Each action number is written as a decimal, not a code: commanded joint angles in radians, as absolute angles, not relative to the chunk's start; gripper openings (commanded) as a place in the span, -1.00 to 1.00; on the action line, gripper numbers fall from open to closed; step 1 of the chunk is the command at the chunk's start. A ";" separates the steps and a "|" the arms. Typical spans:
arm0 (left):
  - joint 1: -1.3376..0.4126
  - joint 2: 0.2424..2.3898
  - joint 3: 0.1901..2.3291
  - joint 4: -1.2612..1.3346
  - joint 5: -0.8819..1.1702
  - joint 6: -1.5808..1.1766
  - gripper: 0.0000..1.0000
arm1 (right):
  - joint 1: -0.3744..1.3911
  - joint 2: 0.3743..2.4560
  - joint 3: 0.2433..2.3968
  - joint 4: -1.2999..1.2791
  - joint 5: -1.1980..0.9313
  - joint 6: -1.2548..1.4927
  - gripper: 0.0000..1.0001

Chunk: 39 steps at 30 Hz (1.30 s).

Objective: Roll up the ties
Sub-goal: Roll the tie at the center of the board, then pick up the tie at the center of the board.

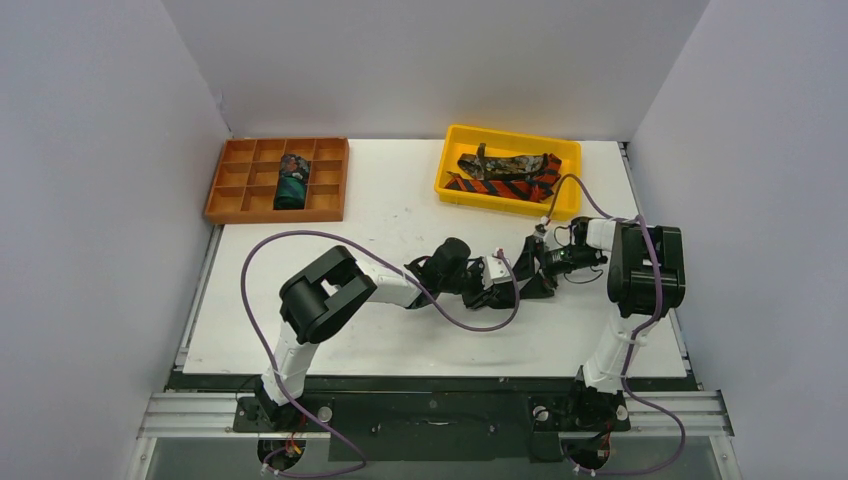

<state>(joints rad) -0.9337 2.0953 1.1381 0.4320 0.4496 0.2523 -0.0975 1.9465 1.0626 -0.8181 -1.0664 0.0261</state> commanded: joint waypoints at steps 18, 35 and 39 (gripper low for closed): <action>-0.931 2.164 1.113 0.201 0.439 0.272 -0.86 | -0.049 1.875 1.093 -1.020 -1.092 -0.278 0.52; -0.926 2.160 1.109 0.202 0.456 0.275 -0.85 | -0.038 1.821 1.016 -0.563 -1.002 0.112 0.48; -0.925 2.158 1.102 0.208 0.469 0.274 -0.85 | -0.034 1.806 1.007 -0.526 -1.001 0.140 0.62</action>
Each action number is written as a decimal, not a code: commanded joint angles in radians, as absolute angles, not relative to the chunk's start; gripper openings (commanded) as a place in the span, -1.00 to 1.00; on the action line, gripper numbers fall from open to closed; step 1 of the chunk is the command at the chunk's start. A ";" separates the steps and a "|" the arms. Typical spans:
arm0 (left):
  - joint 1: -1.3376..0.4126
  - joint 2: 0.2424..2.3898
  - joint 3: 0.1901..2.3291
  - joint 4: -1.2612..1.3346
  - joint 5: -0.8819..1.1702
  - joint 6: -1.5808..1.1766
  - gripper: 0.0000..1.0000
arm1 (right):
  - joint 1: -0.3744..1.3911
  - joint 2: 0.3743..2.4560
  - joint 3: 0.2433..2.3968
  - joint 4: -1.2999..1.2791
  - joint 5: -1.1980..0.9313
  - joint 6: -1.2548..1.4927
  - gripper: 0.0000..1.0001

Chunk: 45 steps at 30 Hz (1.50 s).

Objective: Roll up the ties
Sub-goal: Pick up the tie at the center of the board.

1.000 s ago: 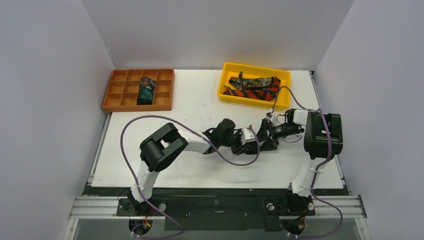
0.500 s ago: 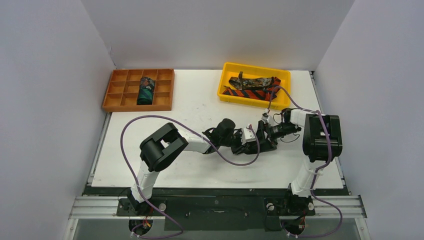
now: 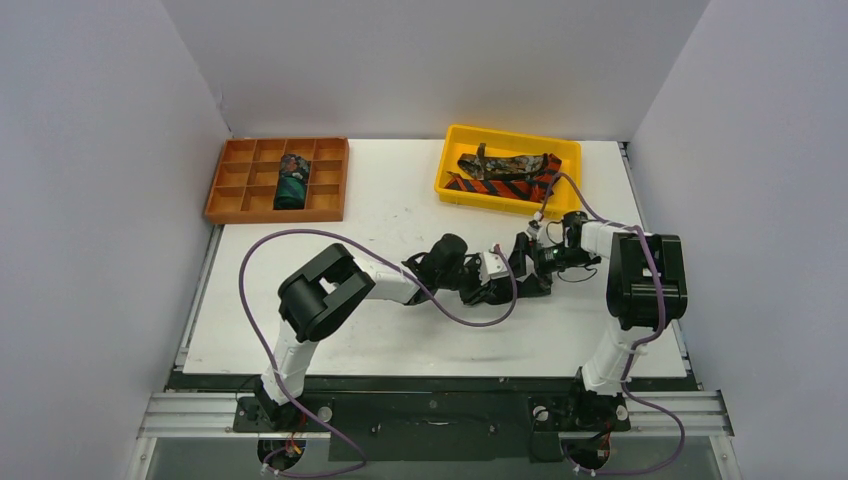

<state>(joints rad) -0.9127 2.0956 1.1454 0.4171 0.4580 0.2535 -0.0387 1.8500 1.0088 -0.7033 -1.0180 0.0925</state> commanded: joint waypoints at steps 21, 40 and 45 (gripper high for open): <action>-0.909 2.166 1.102 0.194 0.483 0.286 -0.87 | -0.015 1.866 1.062 -0.601 -1.051 0.087 0.64; -0.905 2.163 1.098 0.196 0.482 0.286 -0.87 | -0.025 1.787 1.050 -0.828 -1.075 -0.079 0.47; -0.905 2.161 1.097 0.201 0.482 0.283 -0.87 | -0.025 1.815 1.056 -0.841 -1.003 -0.107 0.06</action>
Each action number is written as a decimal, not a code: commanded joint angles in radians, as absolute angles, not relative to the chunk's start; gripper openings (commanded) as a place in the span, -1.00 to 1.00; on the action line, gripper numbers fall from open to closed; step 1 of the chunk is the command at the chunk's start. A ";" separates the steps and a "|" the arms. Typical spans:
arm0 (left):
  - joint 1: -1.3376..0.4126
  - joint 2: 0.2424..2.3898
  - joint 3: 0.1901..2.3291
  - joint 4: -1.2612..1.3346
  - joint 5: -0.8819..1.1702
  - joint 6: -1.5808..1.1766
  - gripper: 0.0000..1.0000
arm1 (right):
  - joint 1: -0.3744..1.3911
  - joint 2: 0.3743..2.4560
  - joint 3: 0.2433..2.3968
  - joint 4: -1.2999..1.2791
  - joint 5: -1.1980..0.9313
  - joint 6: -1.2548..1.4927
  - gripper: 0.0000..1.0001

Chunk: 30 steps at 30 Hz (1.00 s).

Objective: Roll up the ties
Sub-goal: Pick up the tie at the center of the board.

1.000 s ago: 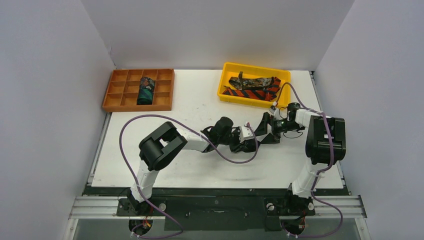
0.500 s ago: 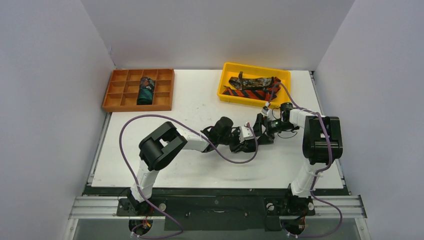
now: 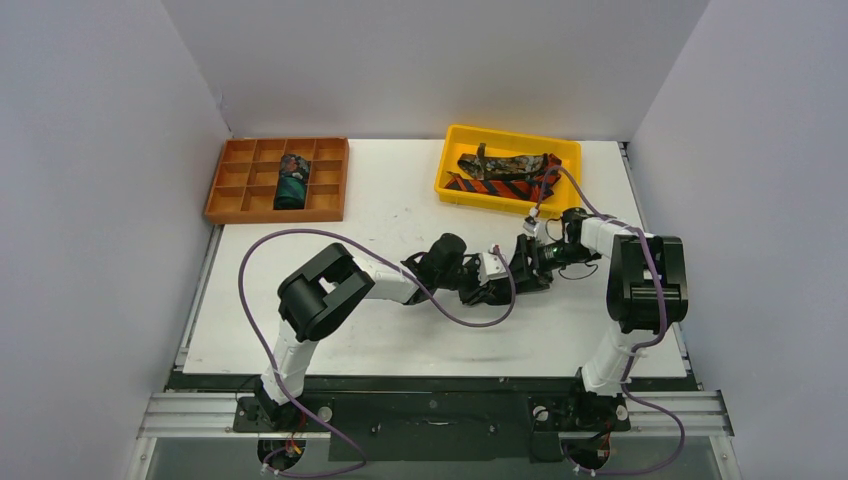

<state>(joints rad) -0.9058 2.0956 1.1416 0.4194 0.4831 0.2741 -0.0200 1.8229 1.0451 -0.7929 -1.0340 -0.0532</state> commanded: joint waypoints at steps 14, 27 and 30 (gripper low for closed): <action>-0.899 2.032 0.991 0.438 0.511 0.298 0.73 | -0.009 1.813 1.059 -0.806 -0.936 -0.105 -1.00; -0.913 1.990 0.958 0.625 0.483 0.273 0.94 | 0.119 1.687 0.989 -0.726 -0.969 -0.020 -1.00; -0.918 2.015 0.970 0.621 0.491 0.256 0.98 | 0.128 1.664 0.995 -0.711 -0.983 -0.001 -1.00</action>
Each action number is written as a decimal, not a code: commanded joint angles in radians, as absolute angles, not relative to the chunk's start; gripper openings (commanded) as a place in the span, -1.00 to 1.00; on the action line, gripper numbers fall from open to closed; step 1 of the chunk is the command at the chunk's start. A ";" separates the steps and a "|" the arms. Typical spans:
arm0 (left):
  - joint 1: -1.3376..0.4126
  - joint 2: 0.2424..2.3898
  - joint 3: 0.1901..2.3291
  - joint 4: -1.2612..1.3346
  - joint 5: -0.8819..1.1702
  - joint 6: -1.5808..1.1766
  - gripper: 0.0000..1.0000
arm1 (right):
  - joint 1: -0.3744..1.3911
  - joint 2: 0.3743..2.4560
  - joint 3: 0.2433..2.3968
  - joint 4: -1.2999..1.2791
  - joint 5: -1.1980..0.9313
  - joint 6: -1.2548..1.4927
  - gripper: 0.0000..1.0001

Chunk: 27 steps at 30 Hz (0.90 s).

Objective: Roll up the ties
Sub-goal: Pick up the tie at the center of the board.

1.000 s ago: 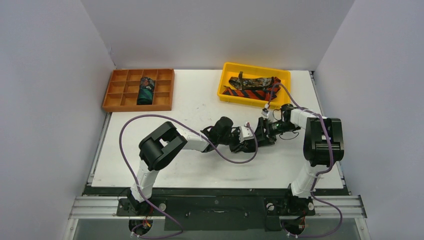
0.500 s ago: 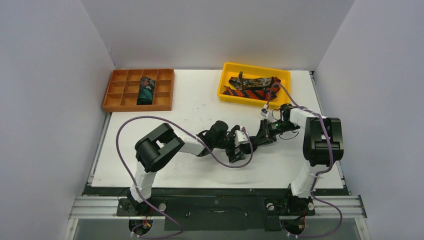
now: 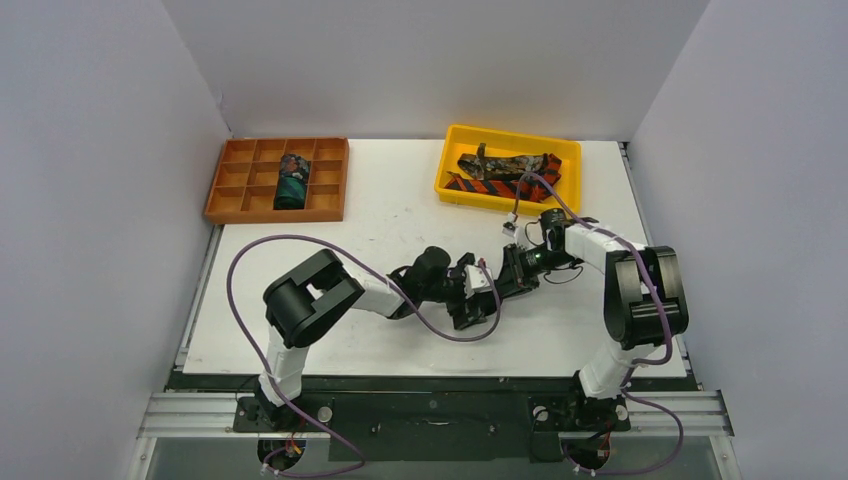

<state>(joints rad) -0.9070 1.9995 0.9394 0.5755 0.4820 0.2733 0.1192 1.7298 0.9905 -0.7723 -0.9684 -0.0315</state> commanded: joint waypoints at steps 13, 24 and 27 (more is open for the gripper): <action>-0.920 1.896 0.946 0.545 0.565 0.220 -0.77 | 0.155 1.587 1.035 -0.702 -0.995 0.068 -1.00; -0.871 1.656 0.894 0.370 0.479 0.207 0.95 | 0.170 1.511 1.106 -0.769 -0.914 0.027 -1.00; -0.825 1.569 0.914 0.213 0.446 0.157 0.93 | 0.169 1.485 1.130 -0.780 -0.877 0.019 -1.00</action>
